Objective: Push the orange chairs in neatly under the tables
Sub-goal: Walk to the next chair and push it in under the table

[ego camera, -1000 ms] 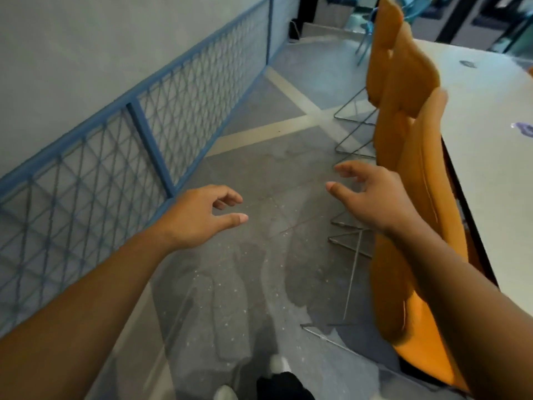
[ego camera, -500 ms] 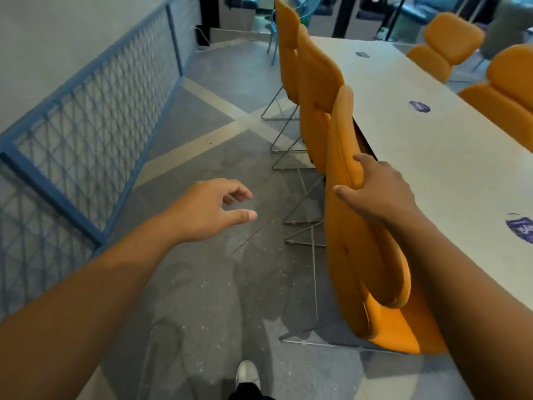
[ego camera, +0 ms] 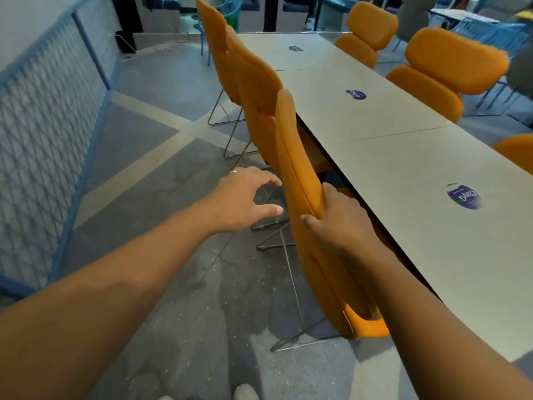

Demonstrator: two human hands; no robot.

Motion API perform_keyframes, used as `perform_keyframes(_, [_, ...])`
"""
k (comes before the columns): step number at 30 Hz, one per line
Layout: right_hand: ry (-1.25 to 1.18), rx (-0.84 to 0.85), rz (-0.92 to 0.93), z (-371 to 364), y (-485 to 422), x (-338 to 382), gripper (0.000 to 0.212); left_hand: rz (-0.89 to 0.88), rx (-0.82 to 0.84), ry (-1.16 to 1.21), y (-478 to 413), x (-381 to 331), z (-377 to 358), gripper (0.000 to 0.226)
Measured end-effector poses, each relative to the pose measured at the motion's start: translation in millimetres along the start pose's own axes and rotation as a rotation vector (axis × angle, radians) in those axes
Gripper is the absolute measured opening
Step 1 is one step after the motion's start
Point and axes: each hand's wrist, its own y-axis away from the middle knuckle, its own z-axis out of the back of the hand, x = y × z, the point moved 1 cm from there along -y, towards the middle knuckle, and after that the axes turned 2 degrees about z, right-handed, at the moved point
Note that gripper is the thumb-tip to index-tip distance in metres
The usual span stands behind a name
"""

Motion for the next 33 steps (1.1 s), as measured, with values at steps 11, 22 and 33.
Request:
perform_keyframes(11, [0.113, -0.098, -0.269, -4.3, 14.8, 16.9, 0.042, -0.296, 0.226, -0.157, -69.5, 9.2, -11.7, 0.076])
perform_keyframes(22, [0.220, -0.190, -0.525, -11.3, 20.2, 40.1, 0.051, -0.499, 0.224, -0.217, -96.8, 23.5, -0.2, 0.072])
perform_keyframes(33, [0.231, -0.183, -0.533, -12.9, 13.4, 35.7, 0.055, -0.560, 0.346, -0.346, -159.7, 25.4, 4.7, 0.090])
